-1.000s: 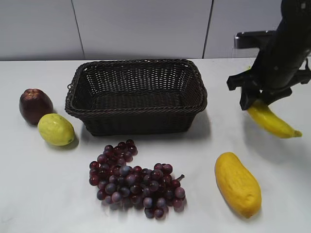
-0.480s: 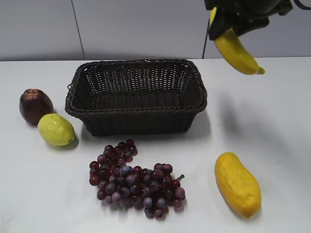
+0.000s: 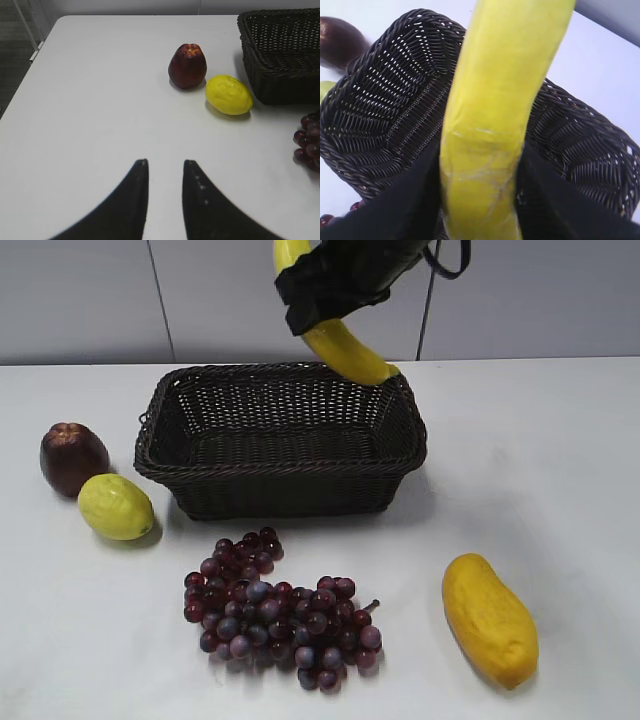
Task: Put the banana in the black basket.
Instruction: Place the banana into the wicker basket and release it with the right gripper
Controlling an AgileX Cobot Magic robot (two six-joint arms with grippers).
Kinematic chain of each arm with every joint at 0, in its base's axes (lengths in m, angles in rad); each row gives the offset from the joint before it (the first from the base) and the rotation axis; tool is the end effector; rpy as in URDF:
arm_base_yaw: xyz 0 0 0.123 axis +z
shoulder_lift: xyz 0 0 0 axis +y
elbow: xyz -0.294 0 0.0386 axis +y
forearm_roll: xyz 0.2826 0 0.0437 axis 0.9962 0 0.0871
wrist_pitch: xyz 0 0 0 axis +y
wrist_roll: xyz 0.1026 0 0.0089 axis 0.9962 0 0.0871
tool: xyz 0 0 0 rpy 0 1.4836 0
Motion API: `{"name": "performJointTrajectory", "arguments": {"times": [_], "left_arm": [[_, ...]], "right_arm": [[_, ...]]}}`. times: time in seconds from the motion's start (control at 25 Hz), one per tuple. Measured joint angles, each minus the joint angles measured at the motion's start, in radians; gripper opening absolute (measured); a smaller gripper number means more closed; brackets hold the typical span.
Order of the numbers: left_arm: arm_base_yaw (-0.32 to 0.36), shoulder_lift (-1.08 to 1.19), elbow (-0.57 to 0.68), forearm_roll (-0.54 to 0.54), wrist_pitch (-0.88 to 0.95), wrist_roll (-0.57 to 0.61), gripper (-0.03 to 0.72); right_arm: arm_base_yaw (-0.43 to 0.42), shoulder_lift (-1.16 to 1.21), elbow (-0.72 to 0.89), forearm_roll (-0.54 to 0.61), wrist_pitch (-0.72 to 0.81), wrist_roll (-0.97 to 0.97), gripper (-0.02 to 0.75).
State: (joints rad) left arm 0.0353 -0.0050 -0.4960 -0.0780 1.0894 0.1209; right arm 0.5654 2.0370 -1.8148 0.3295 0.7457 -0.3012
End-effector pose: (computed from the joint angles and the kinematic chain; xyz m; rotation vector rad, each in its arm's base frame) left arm 0.0231 -0.0063 0.2849 0.0936 2.0673 0.0022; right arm 0.4252 0.2966 0.2729 -0.8473 2.3076 0.4966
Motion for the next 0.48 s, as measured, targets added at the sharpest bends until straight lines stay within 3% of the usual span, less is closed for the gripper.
{"name": "performJointTrajectory", "arguments": {"times": [0.32, 0.4, 0.48], "left_arm": [[0.0, 0.0, 0.0, 0.0, 0.0, 0.0, 0.229], [0.0, 0.0, 0.0, 0.0, 0.0, 0.0, 0.229], [0.0, 0.0, 0.0, 0.0, 0.0, 0.0, 0.229]], "right_arm": [[0.016, 0.124, -0.003, 0.049, -0.04, -0.189, 0.355], [0.016, 0.141, -0.003, 0.054, -0.041, -0.207, 0.384], [0.016, 0.147, -0.003, 0.056, -0.043, -0.215, 0.466]]}}
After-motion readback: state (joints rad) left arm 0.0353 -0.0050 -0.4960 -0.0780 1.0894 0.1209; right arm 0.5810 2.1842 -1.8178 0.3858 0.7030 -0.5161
